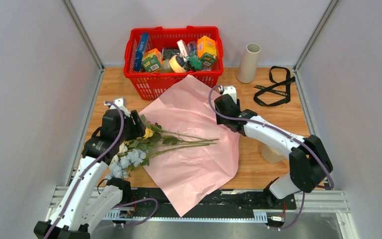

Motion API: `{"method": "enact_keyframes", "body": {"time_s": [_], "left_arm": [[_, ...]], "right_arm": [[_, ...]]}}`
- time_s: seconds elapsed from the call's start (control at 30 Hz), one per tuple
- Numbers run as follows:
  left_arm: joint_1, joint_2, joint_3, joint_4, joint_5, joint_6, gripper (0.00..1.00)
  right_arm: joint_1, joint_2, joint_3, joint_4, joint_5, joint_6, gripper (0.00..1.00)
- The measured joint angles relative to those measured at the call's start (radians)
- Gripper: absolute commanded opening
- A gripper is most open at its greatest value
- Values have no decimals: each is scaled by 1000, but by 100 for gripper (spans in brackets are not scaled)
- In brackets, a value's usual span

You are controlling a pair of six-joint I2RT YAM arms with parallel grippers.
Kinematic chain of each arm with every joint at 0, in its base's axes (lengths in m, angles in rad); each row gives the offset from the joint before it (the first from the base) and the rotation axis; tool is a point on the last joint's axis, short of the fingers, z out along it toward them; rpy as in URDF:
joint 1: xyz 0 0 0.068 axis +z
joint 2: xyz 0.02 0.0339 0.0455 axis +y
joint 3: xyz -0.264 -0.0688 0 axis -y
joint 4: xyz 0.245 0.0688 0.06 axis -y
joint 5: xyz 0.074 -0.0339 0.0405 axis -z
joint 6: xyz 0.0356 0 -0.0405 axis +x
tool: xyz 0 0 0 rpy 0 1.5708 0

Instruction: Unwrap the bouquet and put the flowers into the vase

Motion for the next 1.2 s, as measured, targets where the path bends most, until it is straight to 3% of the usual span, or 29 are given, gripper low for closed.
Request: {"method": "enact_keyframes", "body": {"time_s": [0.1,0.3,0.6,0.93,1.2], "left_arm": [[-3,46,0,42,53,-20,66],[-11,136,0,131,135,-43,66],[-46,218,0,217,194,-72,66],[-63,251,-4,262,204,-95,66],[-64,256,-13,267,200,-98,66]], "right_arm": [[0,-63,-12,-10,-56,0,68],[0,-140,-8,-82,-93,6,80],[0,-250,50,-161,-99,35,85],[24,-219,51,-190,-122,63,84],[172,-142,51,-195,-110,111,84]]}}
